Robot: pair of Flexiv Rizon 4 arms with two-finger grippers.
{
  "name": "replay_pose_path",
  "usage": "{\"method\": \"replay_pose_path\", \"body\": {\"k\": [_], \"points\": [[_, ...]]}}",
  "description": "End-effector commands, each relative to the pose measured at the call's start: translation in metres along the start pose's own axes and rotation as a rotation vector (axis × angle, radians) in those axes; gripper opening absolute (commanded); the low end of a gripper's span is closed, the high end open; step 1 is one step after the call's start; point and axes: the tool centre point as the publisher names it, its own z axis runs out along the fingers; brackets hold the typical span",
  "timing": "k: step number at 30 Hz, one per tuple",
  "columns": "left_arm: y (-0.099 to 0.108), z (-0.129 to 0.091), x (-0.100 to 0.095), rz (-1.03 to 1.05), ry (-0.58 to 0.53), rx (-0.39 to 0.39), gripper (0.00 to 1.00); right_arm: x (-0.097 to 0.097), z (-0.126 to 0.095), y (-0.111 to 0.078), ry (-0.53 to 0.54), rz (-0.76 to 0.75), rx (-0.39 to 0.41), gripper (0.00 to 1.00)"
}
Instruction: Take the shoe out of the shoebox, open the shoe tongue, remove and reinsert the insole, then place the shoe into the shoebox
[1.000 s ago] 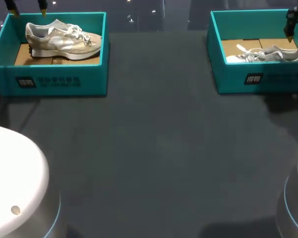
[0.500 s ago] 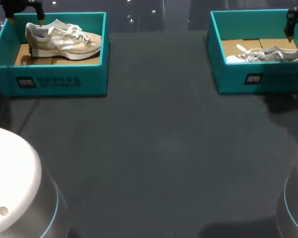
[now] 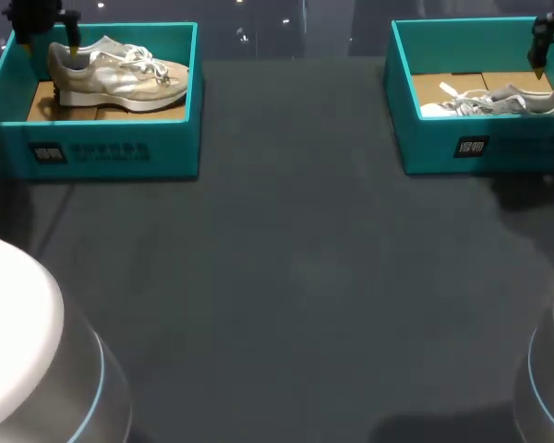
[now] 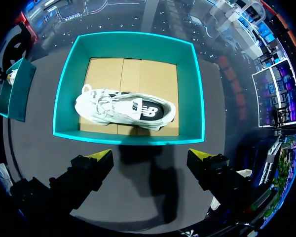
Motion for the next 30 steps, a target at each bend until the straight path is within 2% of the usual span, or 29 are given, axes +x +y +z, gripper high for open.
{"method": "replay_pose_path", "body": {"k": [1,7,15,22,30], "points": [[0.015,0.011,0.000,-0.002,0.004,0.046,0.86,0.000,0.000,-0.001,-0.001,0.000,-0.001,1.00],[0.013,0.022,0.001,-0.002,0.016,0.075,0.78,0.000,0.000,-0.001,-0.001,0.000,-0.001,1.00],[0.006,0.035,0.003,0.008,0.021,0.099,0.75,0.000,0.000,-0.001,-0.001,0.000,-0.001,1.00],[0.001,0.045,0.005,0.016,0.023,0.103,0.75,0.000,0.000,-0.001,-0.001,0.000,-0.001,1.00],[-0.001,0.050,0.007,0.027,0.013,0.082,0.65,0.000,0.000,-0.001,-0.001,0.000,-0.001,1.00]]}}
